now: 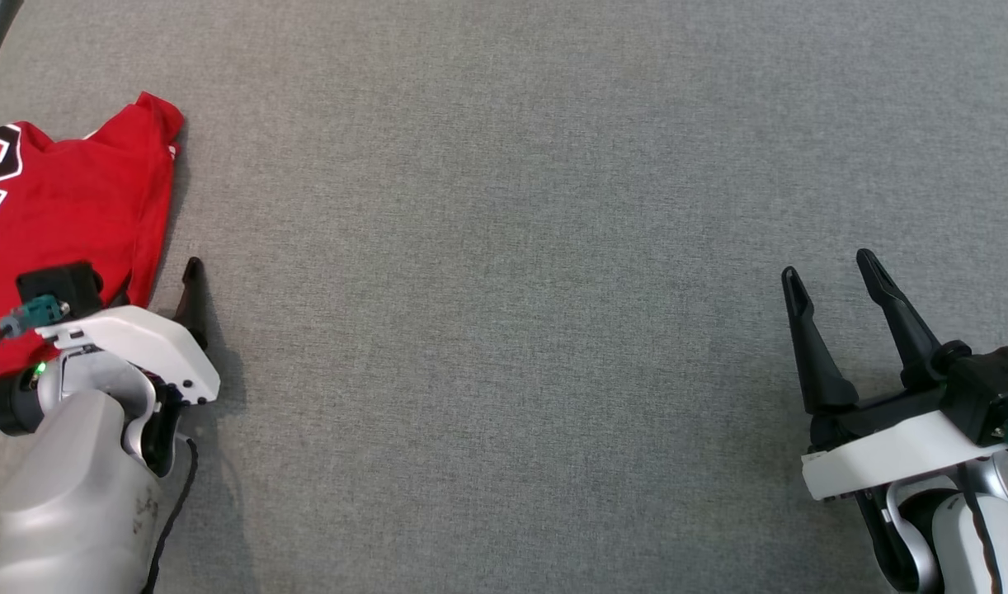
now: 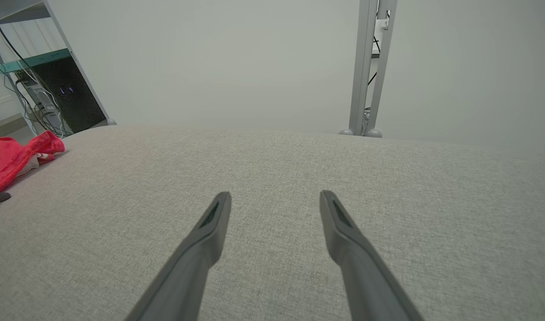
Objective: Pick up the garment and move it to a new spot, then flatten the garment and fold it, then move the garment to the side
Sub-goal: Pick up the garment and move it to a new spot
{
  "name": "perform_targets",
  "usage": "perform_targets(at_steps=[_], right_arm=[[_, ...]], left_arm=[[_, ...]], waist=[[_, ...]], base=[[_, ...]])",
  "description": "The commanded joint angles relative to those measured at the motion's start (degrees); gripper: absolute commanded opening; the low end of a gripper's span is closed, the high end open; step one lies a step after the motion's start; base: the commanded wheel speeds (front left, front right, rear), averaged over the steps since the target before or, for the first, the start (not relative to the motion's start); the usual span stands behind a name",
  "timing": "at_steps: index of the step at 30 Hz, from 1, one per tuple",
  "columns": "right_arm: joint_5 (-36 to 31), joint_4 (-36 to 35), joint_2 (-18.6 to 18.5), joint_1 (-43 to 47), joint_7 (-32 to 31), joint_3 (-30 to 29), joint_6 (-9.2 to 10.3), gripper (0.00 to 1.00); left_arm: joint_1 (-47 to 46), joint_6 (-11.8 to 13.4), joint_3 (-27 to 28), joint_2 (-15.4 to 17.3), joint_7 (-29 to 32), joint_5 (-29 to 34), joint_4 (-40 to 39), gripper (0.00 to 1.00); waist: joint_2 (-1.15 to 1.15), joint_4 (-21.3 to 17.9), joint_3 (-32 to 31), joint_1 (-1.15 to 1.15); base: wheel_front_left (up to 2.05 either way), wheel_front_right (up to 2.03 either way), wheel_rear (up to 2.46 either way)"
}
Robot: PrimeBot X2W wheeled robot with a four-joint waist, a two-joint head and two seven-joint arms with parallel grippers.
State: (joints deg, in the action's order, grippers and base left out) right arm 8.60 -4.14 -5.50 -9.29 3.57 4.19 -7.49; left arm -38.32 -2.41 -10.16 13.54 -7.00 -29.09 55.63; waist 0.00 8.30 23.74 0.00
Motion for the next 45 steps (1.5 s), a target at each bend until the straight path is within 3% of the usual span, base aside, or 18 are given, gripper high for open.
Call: perform_targets(at_steps=[1, 2, 3, 6, 12, 19, 27, 38, 45], right_arm=[[0.1, 0.3, -0.2, -0.8, 0.5, -0.1, -0.01, 1.0], [0.1, 0.4, -0.2, -0.9, 0.6, -0.2, -0.01, 1.0], [0.1, 0.5, -0.2, -1.0, 0.7, -0.3, -0.01, 1.0], [0.1, 0.8, -0.2, -1.0, 0.8, -0.6, -0.01, 1.0], [0.1, 1.6, 0.2, -0.3, 1.7, -1.6, -0.01, 1.0], [0.0, 2.4, 0.7, 1.0, 2.7, -3.4, -0.01, 1.0], [0.0, 2.7, 1.5, 3.9, 3.0, -5.4, -0.01, 1.0], [0.0, 1.6, 2.3, 7.1, 2.1, -6.3, -0.01, 1.0], [0.2, 0.5, 2.4, 6.2, 2.0, -6.9, -0.01, 1.0]], left_arm=[[-1.0, -0.5, -0.4, 0.0, 1.4, -0.4, 2.6, 0.66], [-1.3, -0.7, -0.4, 0.1, 1.3, -0.5, 3.9, 0.05], [-1.7, -1.1, -0.6, 0.1, 1.9, -0.6, 5.2, 0.0], [-2.7, -1.8, -1.3, 0.1, 1.0, -0.2, 7.6, 0.0], [-3.5, -1.6, -0.3, 0.9, -6.5, -0.2, 7.0, 0.0], [-0.4, -0.5, 1.8, 1.5, -8.2, 0.4, -0.3, 0.0], [10.9, 3.1, 5.2, 1.6, -8.1, 4.5, -23.3, 0.0], [27.8, 8.6, 2.0, 0.2, -3.0, 7.0, -52.1, 0.0], [27.2, 7.4, -3.4, -1.3, 1.0, 7.9, -59.9, 0.0]], waist=[[0.0, -0.2, -0.1, 0.0], [0.0, -0.3, -0.2, 0.0], [0.0, -0.3, -0.3, 0.0], [0.0, -0.2, -0.9, 0.0], [0.0, 0.0, -3.3, 0.0], [0.0, 0.2, -7.5, 0.0], [0.0, 0.2, -12.9, 0.0], [0.0, -2.9, -16.5, 0.0], [0.0, -7.0, -15.4, 0.0]], base=[[0.0, 0.0, 0.0], [0.0, 0.0, 0.0], [0.0, 0.0, 0.0], [0.0, 0.0, 0.0], [0.0, 0.0, 0.0], [0.0, 0.0, 0.0], [0.0, 0.0, 0.0], [0.0, 0.0, 0.0], [0.0, 0.0, 0.0]])
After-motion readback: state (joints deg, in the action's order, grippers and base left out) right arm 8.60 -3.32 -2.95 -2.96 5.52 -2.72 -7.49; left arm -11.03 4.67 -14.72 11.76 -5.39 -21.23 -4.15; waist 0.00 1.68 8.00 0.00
